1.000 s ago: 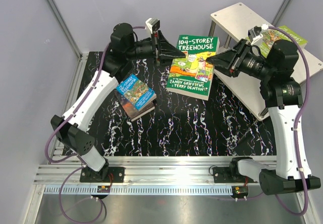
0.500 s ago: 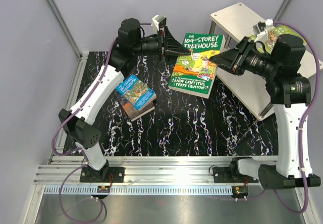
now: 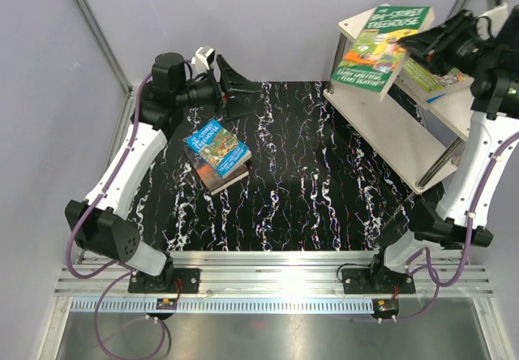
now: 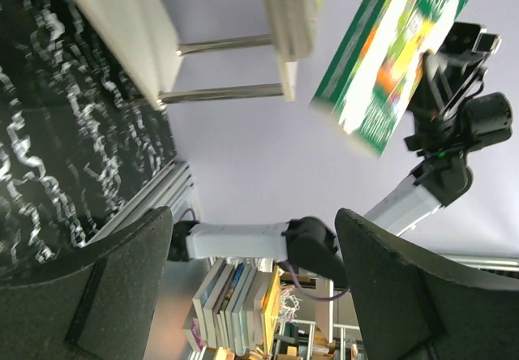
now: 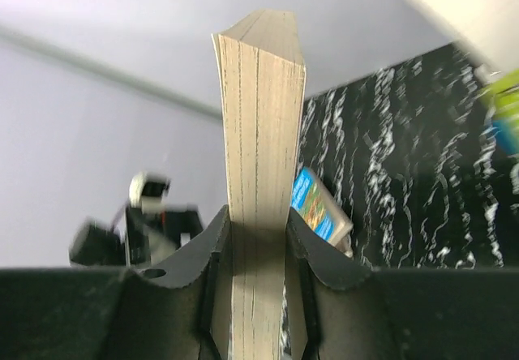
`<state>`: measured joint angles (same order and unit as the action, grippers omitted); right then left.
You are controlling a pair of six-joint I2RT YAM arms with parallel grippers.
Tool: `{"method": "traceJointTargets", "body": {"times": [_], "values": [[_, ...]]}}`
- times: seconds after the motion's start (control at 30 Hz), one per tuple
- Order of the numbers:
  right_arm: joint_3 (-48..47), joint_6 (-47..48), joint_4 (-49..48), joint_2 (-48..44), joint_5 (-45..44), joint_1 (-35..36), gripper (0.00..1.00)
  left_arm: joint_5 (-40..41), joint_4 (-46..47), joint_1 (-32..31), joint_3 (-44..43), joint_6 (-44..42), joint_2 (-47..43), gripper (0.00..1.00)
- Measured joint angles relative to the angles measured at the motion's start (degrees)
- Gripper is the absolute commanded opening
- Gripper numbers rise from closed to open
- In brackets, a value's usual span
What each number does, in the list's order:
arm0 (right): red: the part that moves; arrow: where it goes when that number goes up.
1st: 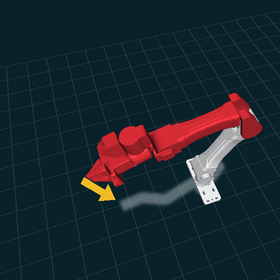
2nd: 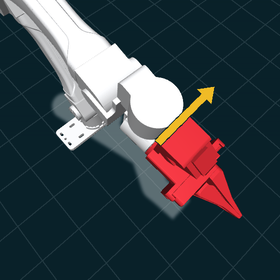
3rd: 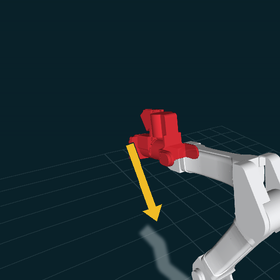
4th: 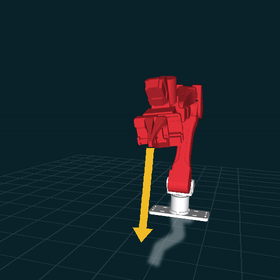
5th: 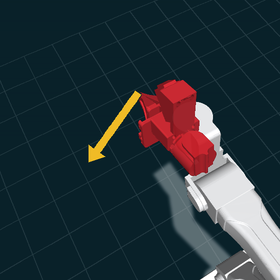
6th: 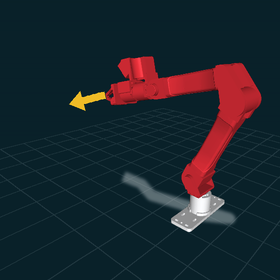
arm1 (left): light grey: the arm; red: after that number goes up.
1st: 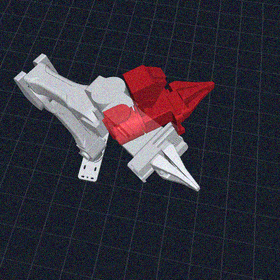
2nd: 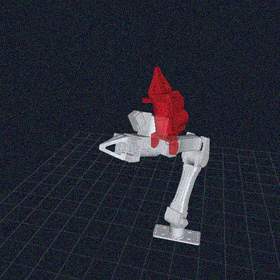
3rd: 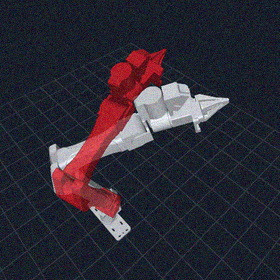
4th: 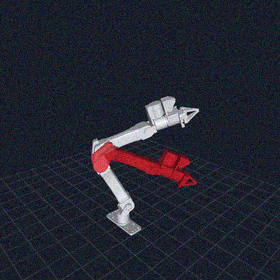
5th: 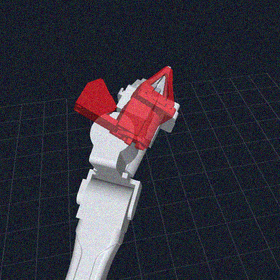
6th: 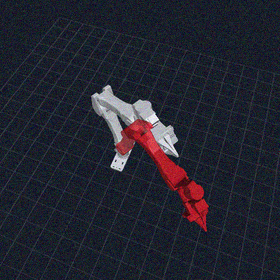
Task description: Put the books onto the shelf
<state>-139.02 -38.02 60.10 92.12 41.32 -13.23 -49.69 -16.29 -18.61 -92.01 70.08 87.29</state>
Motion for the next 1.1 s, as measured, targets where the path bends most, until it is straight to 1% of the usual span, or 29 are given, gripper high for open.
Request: {"method": "traceJointTargets", "body": {"times": [0.1, 0.23, 0.37, 0.43, 0.67, 0.87, 1.1], "values": [[-1.44, -4.28, -1.51, 3.06, 0.59, -7.61, 0.00, -0.13, -1.68, 1.38, 4.20, -1.92, -2.56, 0.84], [-1.29, -12.74, -6.23, 7.21, 1.38, -17.14, 0.00, -0.81, -2.49, 2.51, 8.55, -4.20, -4.52, 0.84], [-1.49, -17.86, -8.72, 10.86, 1.77, -22.29, 0.00, -1.01, -3.82, 2.80, 9.88, -6.23, -4.52, 0.84], [-0.20, -18.88, -8.81, 11.15, 1.81, -24.17, 0.00, -1.07, -3.80, 2.78, 10.29, -6.99, -4.52, 0.84], [1.46, -17.27, -4.87, 11.15, 1.49, -25.97, 0.00, -1.60, -3.32, 2.78, 13.29, -7.56, -4.52, 0.84], [2.47, -14.73, -0.26, 11.02, -0.33, -27.02, 0.00, -2.08, -2.78, 2.78, 13.46, -7.65, -4.52, 0.84], [3.96, -13.75, 1.05, 11.02, -2.78, -27.47, 0.00, -2.40, -1.99, 2.78, 13.51, -7.72, -4.42, 0.83]]}}
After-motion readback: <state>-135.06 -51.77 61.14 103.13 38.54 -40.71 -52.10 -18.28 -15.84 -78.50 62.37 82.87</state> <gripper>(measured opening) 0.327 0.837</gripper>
